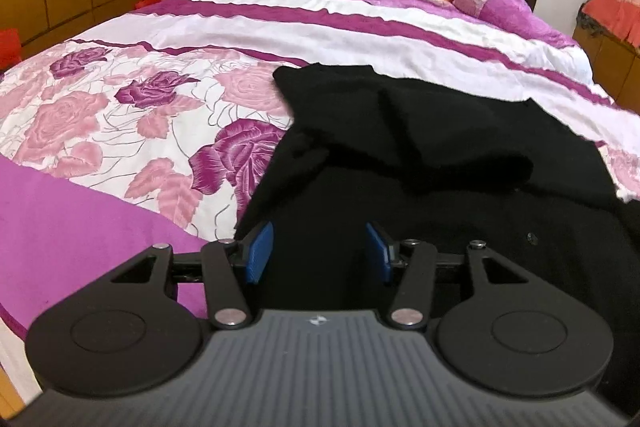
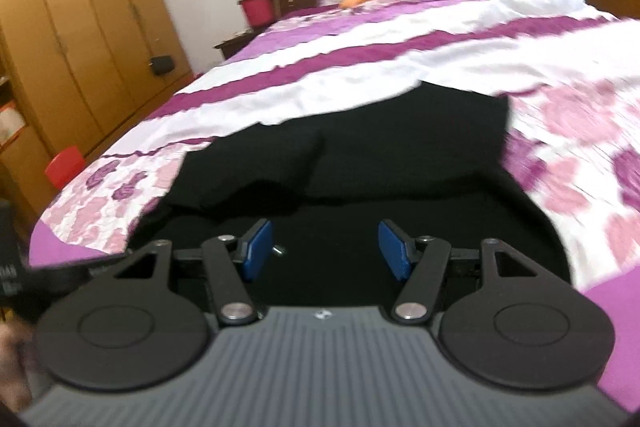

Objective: Fold small clothes

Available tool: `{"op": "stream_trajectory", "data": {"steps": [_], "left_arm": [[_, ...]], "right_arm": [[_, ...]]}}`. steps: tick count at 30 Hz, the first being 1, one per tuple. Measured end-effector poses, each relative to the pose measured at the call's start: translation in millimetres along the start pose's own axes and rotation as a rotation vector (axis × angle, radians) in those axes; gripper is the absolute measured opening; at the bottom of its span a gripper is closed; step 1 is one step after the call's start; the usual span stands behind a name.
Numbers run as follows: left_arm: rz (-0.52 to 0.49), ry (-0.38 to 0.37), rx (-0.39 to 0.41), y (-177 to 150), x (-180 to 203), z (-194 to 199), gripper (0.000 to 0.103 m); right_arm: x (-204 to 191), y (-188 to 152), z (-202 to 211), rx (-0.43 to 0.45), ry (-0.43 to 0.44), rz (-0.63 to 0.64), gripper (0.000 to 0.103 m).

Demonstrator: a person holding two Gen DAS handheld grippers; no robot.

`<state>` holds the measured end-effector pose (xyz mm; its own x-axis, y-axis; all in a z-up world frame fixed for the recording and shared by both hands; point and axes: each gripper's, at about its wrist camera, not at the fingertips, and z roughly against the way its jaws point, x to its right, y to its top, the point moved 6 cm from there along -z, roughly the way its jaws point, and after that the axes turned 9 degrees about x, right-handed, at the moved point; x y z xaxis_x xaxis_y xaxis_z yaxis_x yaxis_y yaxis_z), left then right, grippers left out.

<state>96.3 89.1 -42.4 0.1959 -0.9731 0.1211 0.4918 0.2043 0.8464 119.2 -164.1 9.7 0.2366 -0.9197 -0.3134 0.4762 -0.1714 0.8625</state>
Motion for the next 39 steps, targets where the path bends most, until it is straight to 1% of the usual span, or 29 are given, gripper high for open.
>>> {"op": "stream_trajectory", "data": {"steps": [3,5,7,12,16,19,23,26,29,32,36,39], "left_arm": [[0.032,-0.025,0.007,-2,-6,1,0.057],[0.027,-0.020,0.007,-3,-8,0,0.057],[0.020,-0.019,0.001,-5,-9,-2,0.057],[0.016,-0.016,0.003,-6,-8,-3,0.057],[0.006,-0.007,0.000,-8,-8,-5,0.057],[-0.004,0.003,0.001,-10,-6,-7,0.057],[-0.026,0.014,0.004,-12,-2,-8,0.059],[-0.018,0.016,0.013,-14,-1,-8,0.061],[-0.025,0.018,0.021,-15,0,-9,0.062],[-0.029,0.011,0.024,-16,1,-10,0.063],[-0.030,-0.001,0.028,-17,-1,-10,0.063],[-0.025,-0.004,0.031,-17,-2,-10,0.063]], "right_arm": [[-21,6,-22,-0.024,0.060,-0.006,0.062],[-36,9,-39,-0.048,0.092,-0.006,0.062],[-51,10,-53,-0.062,0.123,0.019,0.062],[-80,13,-79,-0.067,0.156,0.112,0.062],[-84,13,-97,-0.070,0.154,0.150,0.062],[-79,12,-107,-0.079,0.153,0.133,0.062],[-73,14,-112,-0.064,0.154,0.122,0.062],[-74,15,-116,-0.047,0.165,0.119,0.066],[-81,14,-124,-0.050,0.176,0.137,0.066],[-88,10,-133,-0.059,0.173,0.163,0.066],[-96,2,-148,-0.084,0.192,0.140,0.066],[-104,-12,-158,-0.104,0.181,0.190,0.068]]}}
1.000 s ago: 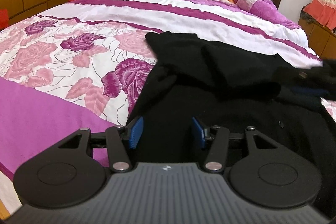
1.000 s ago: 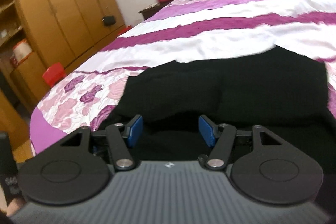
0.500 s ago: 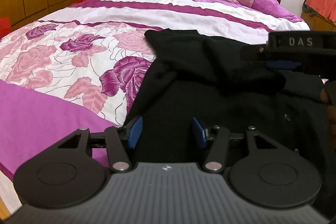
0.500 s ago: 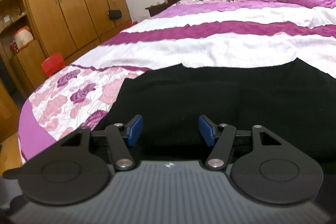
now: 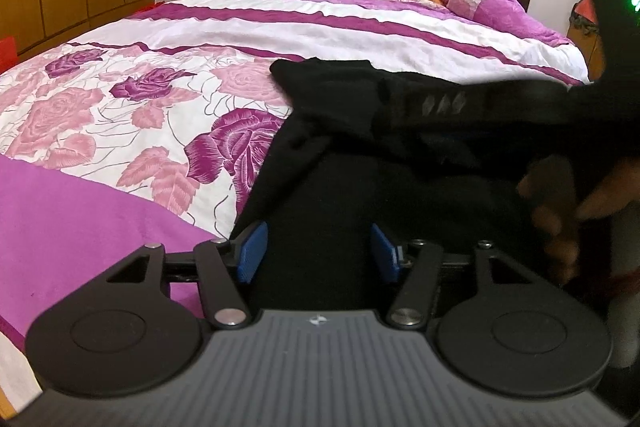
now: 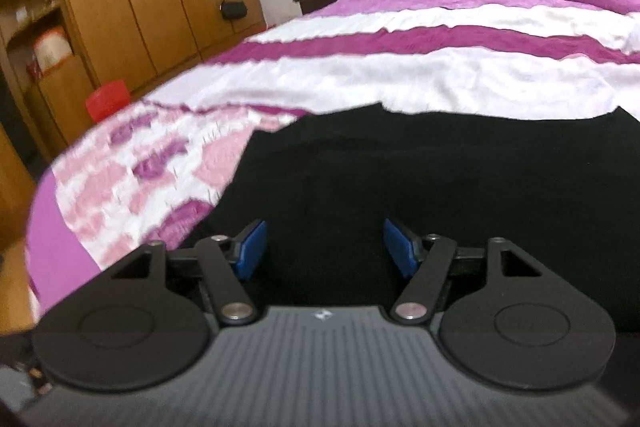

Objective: Fold small clothes

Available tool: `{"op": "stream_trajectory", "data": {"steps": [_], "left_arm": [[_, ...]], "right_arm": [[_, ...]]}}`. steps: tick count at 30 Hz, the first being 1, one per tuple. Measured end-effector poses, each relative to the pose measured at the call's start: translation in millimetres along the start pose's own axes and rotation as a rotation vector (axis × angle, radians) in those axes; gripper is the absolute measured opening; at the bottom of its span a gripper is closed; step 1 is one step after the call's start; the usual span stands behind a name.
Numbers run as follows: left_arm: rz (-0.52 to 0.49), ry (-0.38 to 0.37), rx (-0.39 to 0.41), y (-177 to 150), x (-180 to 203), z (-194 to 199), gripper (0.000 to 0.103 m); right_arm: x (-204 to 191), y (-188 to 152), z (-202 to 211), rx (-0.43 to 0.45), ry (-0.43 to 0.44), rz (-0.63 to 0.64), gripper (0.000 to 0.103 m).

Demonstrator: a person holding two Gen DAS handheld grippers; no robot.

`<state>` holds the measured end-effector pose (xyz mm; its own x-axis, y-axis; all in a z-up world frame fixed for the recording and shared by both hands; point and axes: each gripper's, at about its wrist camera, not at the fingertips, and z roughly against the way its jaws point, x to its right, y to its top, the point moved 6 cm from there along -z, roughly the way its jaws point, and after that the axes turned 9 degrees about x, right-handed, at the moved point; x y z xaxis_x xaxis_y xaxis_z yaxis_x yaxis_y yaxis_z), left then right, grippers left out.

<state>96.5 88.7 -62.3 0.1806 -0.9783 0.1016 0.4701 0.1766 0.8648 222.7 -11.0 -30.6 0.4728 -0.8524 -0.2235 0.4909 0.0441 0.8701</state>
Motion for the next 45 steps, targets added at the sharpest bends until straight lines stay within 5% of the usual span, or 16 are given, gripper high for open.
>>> {"op": "stream_trajectory", "data": {"steps": [4,6,9,16,23,30,34,35,38,45], "left_arm": [[-0.003,0.006,-0.001,1,1,-1,0.063],[-0.005,0.009,-0.002,1,1,-2,0.063],[-0.008,0.015,-0.004,1,2,-3,0.063],[0.003,0.022,-0.004,6,2,-2,0.063],[0.022,0.011,0.022,20,2,-2,0.063],[-0.025,0.013,0.058,47,16,-17,0.063],[-0.063,-0.004,0.095,65,29,-25,0.063],[-0.070,-0.005,0.103,68,32,-28,0.063],[-0.082,-0.010,0.126,79,39,-39,0.063],[-0.052,-0.018,0.151,92,51,-73,0.063]], "right_arm": [[0,-7,-2,0.015,-0.017,0.050,0.060],[6,-6,-1,0.023,-0.044,0.048,0.036],[19,1,4,0.021,-0.021,-0.008,0.014],[63,39,55,0.170,-0.051,-0.130,0.010],[151,39,110,0.248,-0.198,-0.254,0.009],[218,-15,111,0.109,-0.326,-0.329,0.010],[223,-21,123,0.123,-0.284,-0.360,0.012],[222,-18,125,0.135,-0.283,-0.359,0.018],[216,-4,130,0.192,-0.267,-0.365,0.062],[219,8,90,0.161,-0.250,-0.341,0.062]]}}
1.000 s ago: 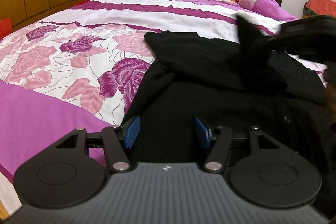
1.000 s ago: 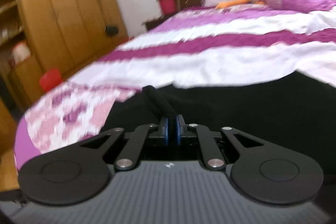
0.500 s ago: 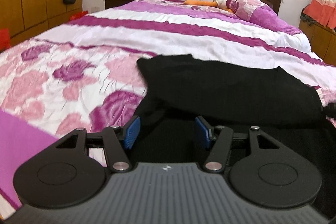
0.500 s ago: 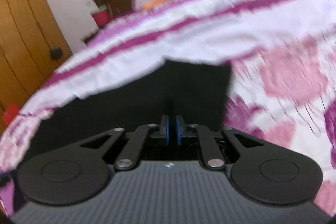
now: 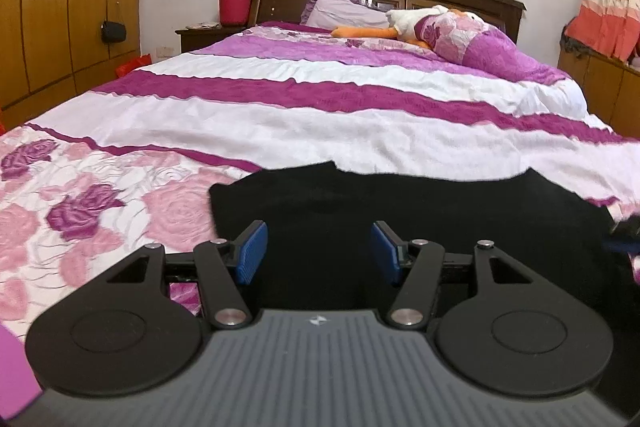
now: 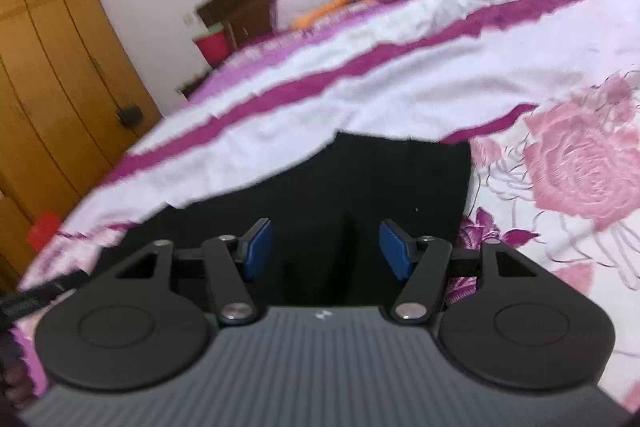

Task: Fold small clothes
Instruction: 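Close the right gripper on the side edge and lift it, then fold the held side edge over the body and open the right gripper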

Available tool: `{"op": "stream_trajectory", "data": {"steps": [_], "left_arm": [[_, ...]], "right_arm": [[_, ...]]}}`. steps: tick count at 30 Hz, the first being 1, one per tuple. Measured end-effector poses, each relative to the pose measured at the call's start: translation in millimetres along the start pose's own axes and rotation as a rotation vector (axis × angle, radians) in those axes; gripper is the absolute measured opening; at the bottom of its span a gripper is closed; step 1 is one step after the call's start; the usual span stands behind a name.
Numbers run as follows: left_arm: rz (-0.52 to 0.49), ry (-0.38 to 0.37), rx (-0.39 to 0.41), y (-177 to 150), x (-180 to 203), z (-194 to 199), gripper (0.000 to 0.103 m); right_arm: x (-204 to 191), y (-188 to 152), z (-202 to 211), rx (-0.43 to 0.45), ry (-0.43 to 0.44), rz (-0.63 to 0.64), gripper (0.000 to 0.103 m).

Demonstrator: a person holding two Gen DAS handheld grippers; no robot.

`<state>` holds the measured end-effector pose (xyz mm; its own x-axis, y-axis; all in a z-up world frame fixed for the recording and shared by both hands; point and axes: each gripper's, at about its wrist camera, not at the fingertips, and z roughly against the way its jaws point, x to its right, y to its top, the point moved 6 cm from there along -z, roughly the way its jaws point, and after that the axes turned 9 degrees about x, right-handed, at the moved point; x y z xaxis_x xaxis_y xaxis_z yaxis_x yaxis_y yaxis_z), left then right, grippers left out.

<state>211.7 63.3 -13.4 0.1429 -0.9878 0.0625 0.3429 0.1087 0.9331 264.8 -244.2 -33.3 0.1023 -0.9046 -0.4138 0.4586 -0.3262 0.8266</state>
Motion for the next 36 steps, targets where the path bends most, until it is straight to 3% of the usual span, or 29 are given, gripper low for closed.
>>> {"op": "stream_trajectory", "data": {"steps": [1,2,3,4,7,9,13,16,26,31,36], "left_arm": [[0.007,-0.001,0.006,1,1,-6,0.063],[0.014,0.001,0.010,1,2,-12,0.063],[0.019,0.004,0.012,1,3,-17,0.063],[0.024,0.006,0.017,2,3,-22,0.063],[0.016,0.026,0.048,1,2,-38,0.063],[-0.003,0.068,0.037,-6,-3,-54,0.063],[0.034,0.121,-0.034,-27,-17,-82,0.063],[0.025,0.130,-0.031,-31,-18,-87,0.064],[0.006,0.135,-0.032,-35,-17,-89,0.065],[-0.006,0.133,-0.031,-31,-19,-69,0.065],[-0.026,0.110,-0.044,-39,-26,-21,0.072]], "right_arm": [[1,-4,-8,-0.016,-0.009,0.002,0.060],[2,-7,-16,-0.031,-0.008,0.001,0.047],[1,-9,-21,-0.034,0.003,0.007,0.014],[-2,-8,-23,-0.038,0.018,0.015,0.010],[-13,8,-6,0.092,0.048,0.071,0.010],[-21,14,0,0.155,0.023,0.160,0.009],[-14,1,-27,0.096,-0.073,0.279,0.010],[2,-15,-47,0.029,-0.091,0.228,0.010],[16,-19,-47,0.021,-0.050,0.095,0.011],[11,-16,-24,0.018,-0.066,0.045,0.022],[-1,-27,26,0.019,-0.046,0.119,0.043]]}}
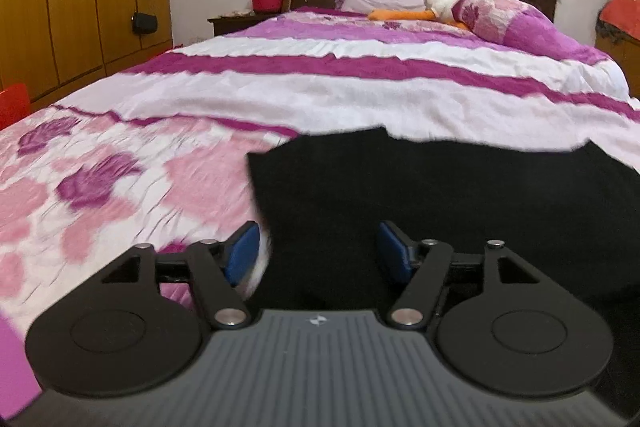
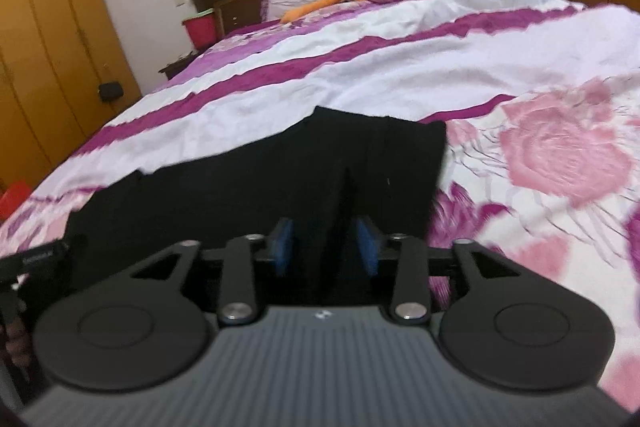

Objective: Fold small clothes

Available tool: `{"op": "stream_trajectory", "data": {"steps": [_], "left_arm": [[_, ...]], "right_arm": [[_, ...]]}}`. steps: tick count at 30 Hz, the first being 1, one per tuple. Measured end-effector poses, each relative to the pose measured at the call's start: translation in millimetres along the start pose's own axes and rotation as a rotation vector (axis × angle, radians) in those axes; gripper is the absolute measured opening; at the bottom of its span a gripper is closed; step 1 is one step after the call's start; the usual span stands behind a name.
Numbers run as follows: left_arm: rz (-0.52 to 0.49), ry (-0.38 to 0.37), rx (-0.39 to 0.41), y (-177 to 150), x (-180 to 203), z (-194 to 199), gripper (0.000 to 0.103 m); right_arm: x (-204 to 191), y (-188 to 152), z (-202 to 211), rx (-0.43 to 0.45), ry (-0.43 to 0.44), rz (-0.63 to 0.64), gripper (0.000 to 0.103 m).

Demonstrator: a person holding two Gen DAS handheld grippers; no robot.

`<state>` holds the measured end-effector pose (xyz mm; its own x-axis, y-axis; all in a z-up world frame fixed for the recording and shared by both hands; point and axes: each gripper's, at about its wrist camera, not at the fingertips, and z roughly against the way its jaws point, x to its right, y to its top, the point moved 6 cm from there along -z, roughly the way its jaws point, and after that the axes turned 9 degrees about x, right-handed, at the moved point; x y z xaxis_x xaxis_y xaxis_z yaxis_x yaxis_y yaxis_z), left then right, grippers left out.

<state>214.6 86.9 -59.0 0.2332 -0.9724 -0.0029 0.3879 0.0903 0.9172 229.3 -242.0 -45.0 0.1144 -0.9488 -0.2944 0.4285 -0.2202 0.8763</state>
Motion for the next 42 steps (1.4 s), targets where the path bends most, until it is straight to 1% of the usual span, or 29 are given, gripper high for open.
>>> {"op": "stream_trajectory", "data": {"steps": [3,6,8,11,16,20,23,26,30,33,38,40,42], "left_arm": [[0.037,-0.037,-0.016,-14,-12,34,0.072],[0.056,-0.022,-0.036,-28,-21,64,0.072],[0.043,-0.015,-0.042,-35,-24,81,0.072],[0.017,-0.016,-0.040,-41,-24,109,0.072],[0.005,-0.069,-0.047,-48,-19,152,0.073],[-0.014,-0.114,-0.049,-52,-16,179,0.074],[-0.029,-0.119,-0.040,-55,-21,198,0.076],[-0.034,-0.105,-0.040,-60,-32,211,0.077],[-0.001,-0.066,-0.070,-72,-55,219,0.077],[0.050,-0.061,-0.109,-83,-72,223,0.078],[0.136,-0.123,-0.181,-106,-82,230,0.078],[0.157,-0.165,-0.205,-114,-79,233,0.078],[0.186,-0.225,-0.239,-122,-73,233,0.077]], "right_arm": [[-5,-7,33,0.000,0.025,0.039,0.043],[-7,-17,64,0.000,0.024,0.063,0.044],[-7,-23,84,-0.006,0.027,0.055,0.044],[-10,-30,110,0.009,0.040,0.050,0.044],[-21,-48,146,-0.005,0.086,0.079,0.044],[-26,-61,165,-0.024,0.084,0.107,0.044],[-24,-68,179,-0.021,0.077,0.106,0.045],[-21,-76,191,-0.025,0.063,0.115,0.054],[-13,-86,201,-0.040,0.032,0.117,0.054],[-7,-90,209,-0.039,0.017,0.110,0.054],[-3,-97,221,-0.055,0.005,0.101,0.054],[-2,-102,224,-0.067,0.003,0.099,0.054],[0,-107,226,-0.084,0.004,0.084,0.054]]}}
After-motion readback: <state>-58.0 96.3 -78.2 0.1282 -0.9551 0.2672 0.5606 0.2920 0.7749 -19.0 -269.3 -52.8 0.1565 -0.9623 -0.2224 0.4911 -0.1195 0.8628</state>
